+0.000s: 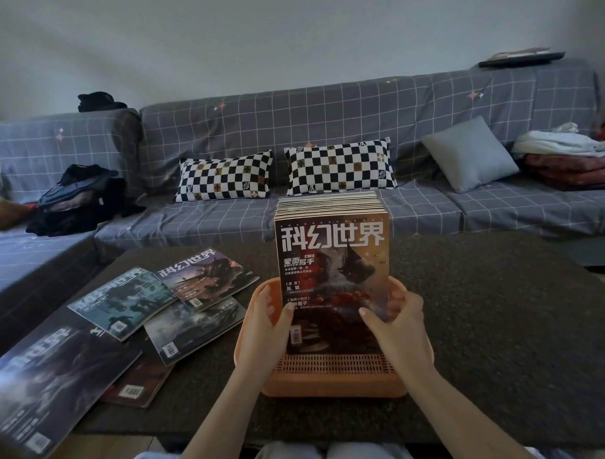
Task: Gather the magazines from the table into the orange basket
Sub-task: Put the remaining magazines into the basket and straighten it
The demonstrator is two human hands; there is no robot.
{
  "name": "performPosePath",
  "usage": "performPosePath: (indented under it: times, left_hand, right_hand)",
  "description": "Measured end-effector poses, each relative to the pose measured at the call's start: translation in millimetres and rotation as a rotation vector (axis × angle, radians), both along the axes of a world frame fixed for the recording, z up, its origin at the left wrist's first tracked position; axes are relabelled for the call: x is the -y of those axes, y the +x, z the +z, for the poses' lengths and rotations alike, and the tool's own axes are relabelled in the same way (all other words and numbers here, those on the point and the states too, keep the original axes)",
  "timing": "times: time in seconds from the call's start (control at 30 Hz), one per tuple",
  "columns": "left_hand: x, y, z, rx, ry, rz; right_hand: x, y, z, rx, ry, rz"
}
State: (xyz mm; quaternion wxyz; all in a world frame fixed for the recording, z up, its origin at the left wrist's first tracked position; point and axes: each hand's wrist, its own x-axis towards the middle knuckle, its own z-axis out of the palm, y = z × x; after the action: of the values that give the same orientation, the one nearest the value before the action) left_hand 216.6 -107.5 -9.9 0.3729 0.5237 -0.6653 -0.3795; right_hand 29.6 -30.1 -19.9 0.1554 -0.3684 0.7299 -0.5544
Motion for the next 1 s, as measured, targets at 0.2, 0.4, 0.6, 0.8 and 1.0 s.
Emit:
performPosePath:
  times: [0.2, 0.4, 0.6, 0.8, 1.0]
  left_hand:
    - [-1.5, 9.0, 2.6, 0.019, -0.015, 0.043]
    - [1.6, 27.0, 6.6, 0.016, -0.030, 0.114]
    - [10.0, 52.8, 4.5, 0.011, -0.051, 0.152]
    - [37.2, 79.4, -3.3, -0.005, -0.068, 0.217]
    - [80.7, 102.1, -18.6, -0.061, 0.024, 0.371]
  right_hand:
    - [1.6, 24.1, 3.2, 0.014, 0.046, 0.180]
    - [15.9, 53.2, 13.1, 0.003, 0.073, 0.371]
    - [40.5, 88.9, 19.4, -0.041, 0.064, 0.508]
    - [79.2, 124.3, 27.2, -0.111, 0.073, 0.610]
    - [129.6, 153.6, 28.2, -0.175, 0.098, 0.680]
